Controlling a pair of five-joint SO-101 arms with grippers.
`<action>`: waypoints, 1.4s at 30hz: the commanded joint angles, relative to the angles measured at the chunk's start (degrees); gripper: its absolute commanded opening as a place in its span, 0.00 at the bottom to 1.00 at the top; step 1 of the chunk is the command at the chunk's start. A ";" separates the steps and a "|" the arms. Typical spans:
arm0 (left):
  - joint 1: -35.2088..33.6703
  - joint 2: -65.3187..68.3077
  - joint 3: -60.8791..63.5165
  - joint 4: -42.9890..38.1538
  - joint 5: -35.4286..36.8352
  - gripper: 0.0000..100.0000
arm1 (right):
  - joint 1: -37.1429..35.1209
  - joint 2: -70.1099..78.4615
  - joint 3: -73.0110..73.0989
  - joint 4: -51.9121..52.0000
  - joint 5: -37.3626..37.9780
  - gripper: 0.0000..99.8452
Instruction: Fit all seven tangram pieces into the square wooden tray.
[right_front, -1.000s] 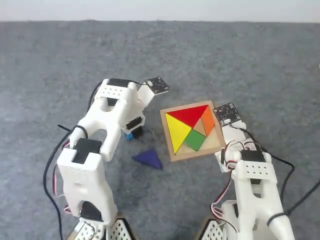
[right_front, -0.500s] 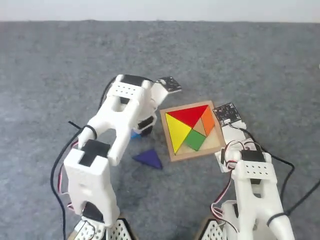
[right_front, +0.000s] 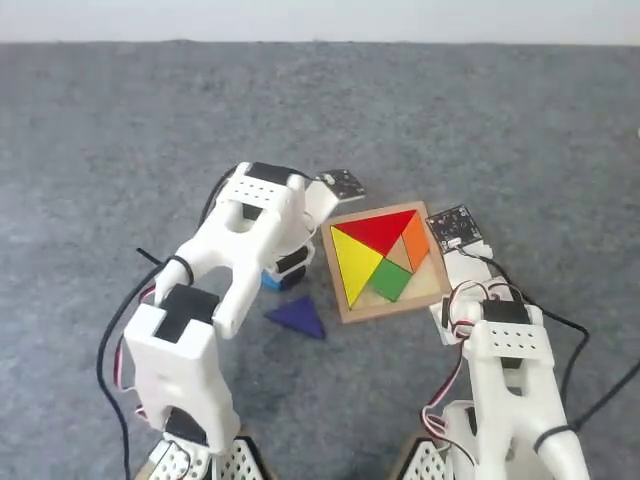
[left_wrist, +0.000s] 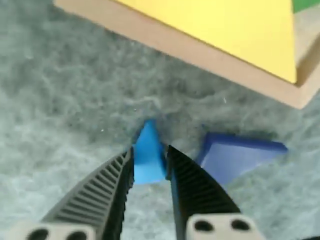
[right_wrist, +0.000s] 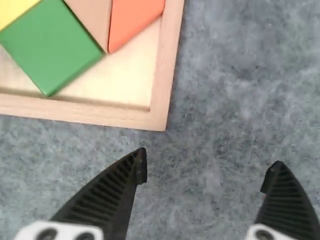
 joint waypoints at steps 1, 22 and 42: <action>-1.49 -2.46 0.48 -0.79 0.35 0.13 | 0.84 -1.80 -0.44 -0.92 -0.62 0.36; -2.29 -3.78 -7.16 5.98 -2.90 0.01 | 5.67 -4.09 -1.32 -1.10 -3.60 0.36; 25.49 -8.09 -4.18 -0.35 8.26 0.01 | 15.08 -28.70 5.10 3.74 -7.03 0.36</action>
